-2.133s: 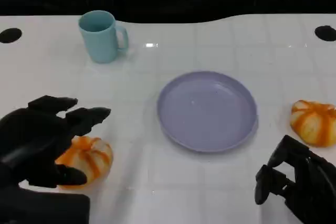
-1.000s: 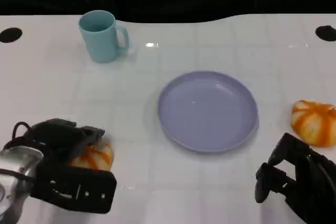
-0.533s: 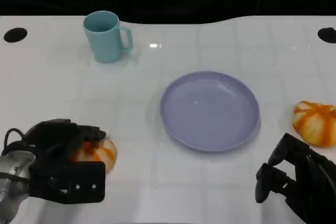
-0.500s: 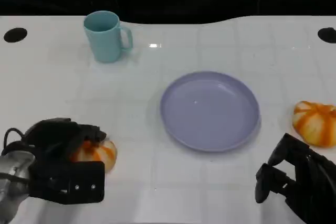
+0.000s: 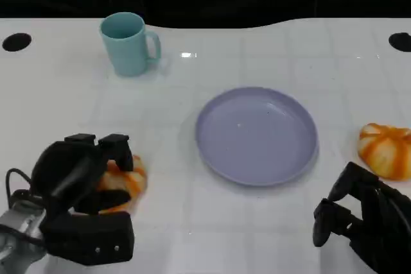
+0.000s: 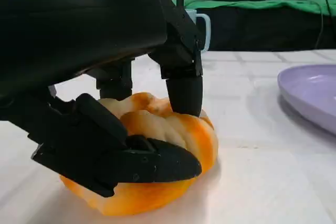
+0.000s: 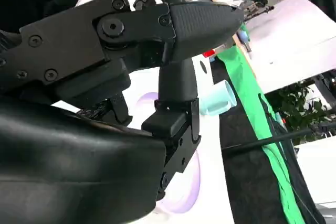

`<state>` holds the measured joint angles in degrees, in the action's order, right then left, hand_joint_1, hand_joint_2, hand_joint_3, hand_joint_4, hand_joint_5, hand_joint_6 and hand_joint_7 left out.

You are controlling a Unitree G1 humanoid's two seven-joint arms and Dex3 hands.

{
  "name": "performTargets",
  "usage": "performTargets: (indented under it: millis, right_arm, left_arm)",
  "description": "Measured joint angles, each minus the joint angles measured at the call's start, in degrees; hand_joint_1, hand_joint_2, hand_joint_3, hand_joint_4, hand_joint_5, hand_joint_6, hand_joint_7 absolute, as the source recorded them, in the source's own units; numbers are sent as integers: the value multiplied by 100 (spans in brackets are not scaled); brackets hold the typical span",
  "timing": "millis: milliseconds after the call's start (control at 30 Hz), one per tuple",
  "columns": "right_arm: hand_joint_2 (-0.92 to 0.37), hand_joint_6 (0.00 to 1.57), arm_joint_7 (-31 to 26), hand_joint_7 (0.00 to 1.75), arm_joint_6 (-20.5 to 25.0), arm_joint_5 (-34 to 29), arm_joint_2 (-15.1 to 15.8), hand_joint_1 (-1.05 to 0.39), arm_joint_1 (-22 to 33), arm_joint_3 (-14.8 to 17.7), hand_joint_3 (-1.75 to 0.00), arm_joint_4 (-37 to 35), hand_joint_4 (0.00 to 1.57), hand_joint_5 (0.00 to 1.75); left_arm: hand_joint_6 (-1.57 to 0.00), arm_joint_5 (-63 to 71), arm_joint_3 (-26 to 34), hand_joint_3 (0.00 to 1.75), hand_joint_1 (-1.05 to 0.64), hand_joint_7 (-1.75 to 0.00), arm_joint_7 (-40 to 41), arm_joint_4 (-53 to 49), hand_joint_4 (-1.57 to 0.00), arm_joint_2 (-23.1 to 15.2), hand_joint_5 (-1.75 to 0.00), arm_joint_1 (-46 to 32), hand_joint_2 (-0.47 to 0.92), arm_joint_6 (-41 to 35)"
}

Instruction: Grasp the bread from the table and place it into the plate.

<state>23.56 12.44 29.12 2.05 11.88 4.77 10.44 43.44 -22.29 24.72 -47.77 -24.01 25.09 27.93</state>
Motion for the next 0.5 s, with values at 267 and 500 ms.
performTargets:
  millis: [267, 500]
  right_arm:
    - [-92, 60, 19, 157, -15, 3, 1, -58, -26, 17, -35, -116, 74, 175]
    - [-92, 60, 117, 156, -35, 59, 0, -59, -56, 89, -33, -252, 73, 175]
  left_arm:
    - [-69, -695, 281, 120, -22, -175, -196, 468, -89, 254, -175, -1, 52, 12]
    - [-70, -1076, 478, 121, -21, -175, -638, 886, -90, 289, -175, -17, 50, -43]
